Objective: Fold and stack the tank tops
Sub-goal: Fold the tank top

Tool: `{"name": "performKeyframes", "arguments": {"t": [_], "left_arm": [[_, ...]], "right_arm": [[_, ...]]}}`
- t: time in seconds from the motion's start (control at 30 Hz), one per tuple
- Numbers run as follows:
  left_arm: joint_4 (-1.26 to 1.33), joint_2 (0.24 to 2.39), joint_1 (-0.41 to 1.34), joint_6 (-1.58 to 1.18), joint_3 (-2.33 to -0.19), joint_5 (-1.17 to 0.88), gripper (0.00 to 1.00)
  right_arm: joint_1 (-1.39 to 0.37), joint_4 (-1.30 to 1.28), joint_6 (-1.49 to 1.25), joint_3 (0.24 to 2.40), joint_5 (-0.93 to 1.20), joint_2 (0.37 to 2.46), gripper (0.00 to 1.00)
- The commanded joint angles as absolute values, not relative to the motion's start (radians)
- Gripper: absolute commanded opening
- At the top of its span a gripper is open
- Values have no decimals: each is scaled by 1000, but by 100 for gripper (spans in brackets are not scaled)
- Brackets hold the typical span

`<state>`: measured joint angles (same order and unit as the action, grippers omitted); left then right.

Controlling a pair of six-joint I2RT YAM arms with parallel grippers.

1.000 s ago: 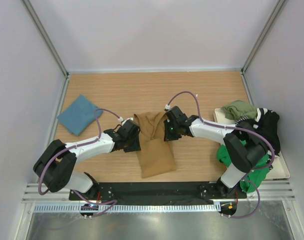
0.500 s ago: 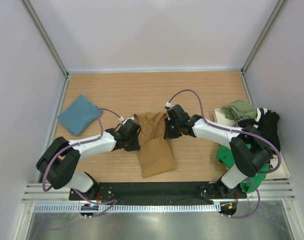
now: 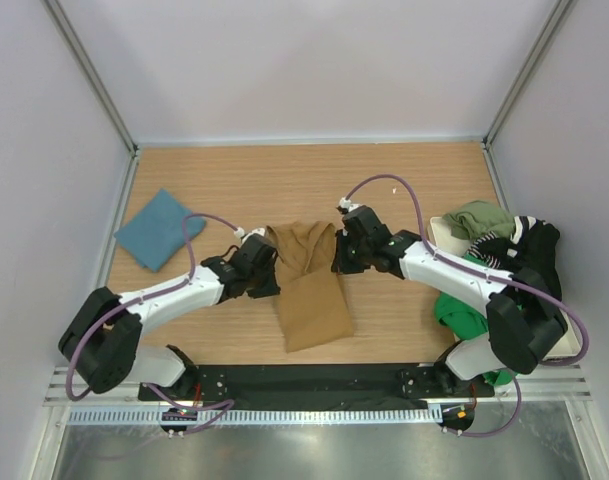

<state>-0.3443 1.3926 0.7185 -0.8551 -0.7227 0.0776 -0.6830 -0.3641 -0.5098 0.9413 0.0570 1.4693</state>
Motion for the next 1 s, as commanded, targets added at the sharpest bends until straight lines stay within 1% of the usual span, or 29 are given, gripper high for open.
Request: {"name": "performKeyframes", "arguments": {"t": [0.0,0.1,0.43,0.6,0.83,0.97], "left_arm": [[-367,1304,715,-842,-768,104,0],[-370,1302,715,-830,-781,110,0],[-345,1413,712,-801,-822,159,0],[-318,1515,677,-772,-847,164,0],[-282,1615,647,-716,-939,176,0],[-279,1670,603,-703,-1002,150,0]], "right_arm": [[-680,-373,-505,934,5,1407,1],[-681,-379,-506,927,-27,1405,1],[-672,-354,-508,933,-87,1486,1],[-647,-333,-506,948,-91,1545,1],[-617,-313,-515,1005,-114,1620,1],[-598,-311,-525,1045,-127,1646,1]]}}
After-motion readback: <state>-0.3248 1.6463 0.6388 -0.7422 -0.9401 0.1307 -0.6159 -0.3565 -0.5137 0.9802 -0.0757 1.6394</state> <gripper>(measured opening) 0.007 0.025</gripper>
